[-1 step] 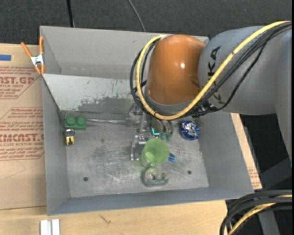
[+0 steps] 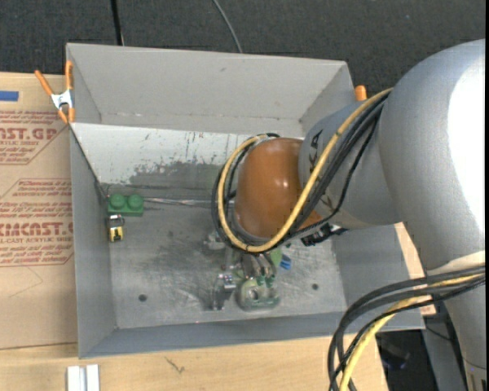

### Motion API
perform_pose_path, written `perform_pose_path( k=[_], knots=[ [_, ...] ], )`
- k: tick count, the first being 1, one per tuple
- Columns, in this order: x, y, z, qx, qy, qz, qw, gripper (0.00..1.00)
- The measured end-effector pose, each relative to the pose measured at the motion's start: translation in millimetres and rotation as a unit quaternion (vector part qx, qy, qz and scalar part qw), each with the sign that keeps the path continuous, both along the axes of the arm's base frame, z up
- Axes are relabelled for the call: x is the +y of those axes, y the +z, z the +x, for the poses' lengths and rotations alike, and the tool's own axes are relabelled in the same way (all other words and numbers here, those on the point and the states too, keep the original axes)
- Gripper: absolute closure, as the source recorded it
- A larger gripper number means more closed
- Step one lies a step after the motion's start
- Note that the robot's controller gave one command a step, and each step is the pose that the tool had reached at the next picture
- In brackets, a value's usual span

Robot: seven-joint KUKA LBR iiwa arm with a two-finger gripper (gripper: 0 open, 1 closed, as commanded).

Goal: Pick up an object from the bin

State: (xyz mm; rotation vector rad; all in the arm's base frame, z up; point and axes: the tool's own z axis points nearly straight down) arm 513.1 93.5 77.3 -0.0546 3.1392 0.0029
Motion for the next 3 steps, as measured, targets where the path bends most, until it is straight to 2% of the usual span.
perform_pose_path(
  k=[1,2,3],
  knots=[
    [-93.4,-4.5,-13.9,-0.0051,-0.005,0.000,1.0000,0.00],
    [-145.5,0.6,-26.7,-0.0017,0.009,-0.001,1.0000,0.00],
    [-174.6,-5.9,-6.2,-0.0012,0.039,0.000,0.9992,0.00]
  ],
)
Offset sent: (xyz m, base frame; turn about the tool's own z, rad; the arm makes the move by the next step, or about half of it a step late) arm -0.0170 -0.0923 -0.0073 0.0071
